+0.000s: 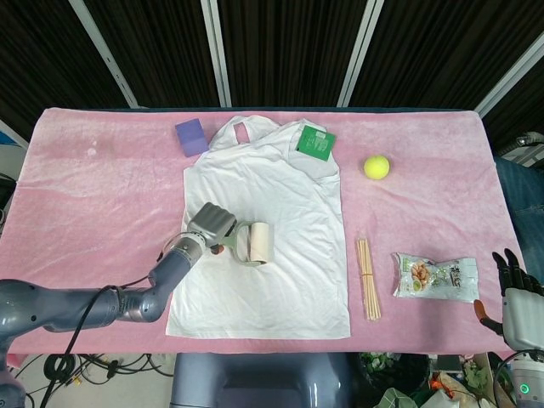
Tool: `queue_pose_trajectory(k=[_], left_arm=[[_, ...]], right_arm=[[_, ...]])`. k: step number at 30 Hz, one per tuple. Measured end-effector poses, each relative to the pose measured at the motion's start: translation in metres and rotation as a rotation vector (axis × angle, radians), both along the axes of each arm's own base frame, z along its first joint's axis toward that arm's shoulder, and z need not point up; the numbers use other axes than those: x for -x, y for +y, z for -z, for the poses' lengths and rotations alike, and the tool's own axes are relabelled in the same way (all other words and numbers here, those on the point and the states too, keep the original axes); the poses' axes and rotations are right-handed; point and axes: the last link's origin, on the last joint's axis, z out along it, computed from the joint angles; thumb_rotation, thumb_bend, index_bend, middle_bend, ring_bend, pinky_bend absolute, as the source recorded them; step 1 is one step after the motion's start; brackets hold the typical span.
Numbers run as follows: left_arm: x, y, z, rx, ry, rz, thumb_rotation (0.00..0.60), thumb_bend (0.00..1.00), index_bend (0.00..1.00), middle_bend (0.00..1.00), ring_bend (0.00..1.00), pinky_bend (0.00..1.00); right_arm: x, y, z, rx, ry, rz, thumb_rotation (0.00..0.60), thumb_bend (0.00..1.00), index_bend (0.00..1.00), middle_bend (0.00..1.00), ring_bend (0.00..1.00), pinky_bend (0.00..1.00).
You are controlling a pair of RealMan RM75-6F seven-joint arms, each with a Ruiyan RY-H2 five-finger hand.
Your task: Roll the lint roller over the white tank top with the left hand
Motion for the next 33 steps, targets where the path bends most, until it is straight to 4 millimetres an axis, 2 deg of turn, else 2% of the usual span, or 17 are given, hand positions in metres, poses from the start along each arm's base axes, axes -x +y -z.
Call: queue_pose_trajectory(k=[7,11,15,22,33], left_arm=[[0.032,0.002,-0.029,-0.037,0.052,-0.033,0.6,0.41,0.61,0.6,0.51,0.71],[0.059,0.0,-0.047,-0.047,0.099,-0.051,0.6,0.41,0.61,0.6,0.51,0.71],[0.072,-0.002,-0.053,-0.048,0.115,-0.052,0.6,0.41,0.61,0.6,0.51,0.71],[0.064,-0.001,-0.047,-0.042,0.082,-0.008,0.6,0.41,0.61,0.6,0.51,0.71],[0.027,-0.002,-0.021,-0.003,0.043,0.042,0.6,0.41,0.61,0.6,0.51,0.71]], right_arm=[[0.0,0.0,0.001,0.0,0.002,0.001,0.6,0.27,0.0,0.0,0.17,0.19],[0.0,0.0,0.001,0.0,0.002,0.002,0.6,0.27,0.0,0.0,0.17,0.19],[0.0,-0.001,0.001,0.003,0.003,0.004,0.6,0.27,0.0,0.0,0.17,0.19],[0.0,-0.001,0.001,0.006,0.002,0.005,0.6,0.27,0.0,0.0,0.17,0.19],[0.0,-0.001,0.001,0.002,-0.005,0.007,0.6,0.27,0.0,0.0,0.17,0.19]])
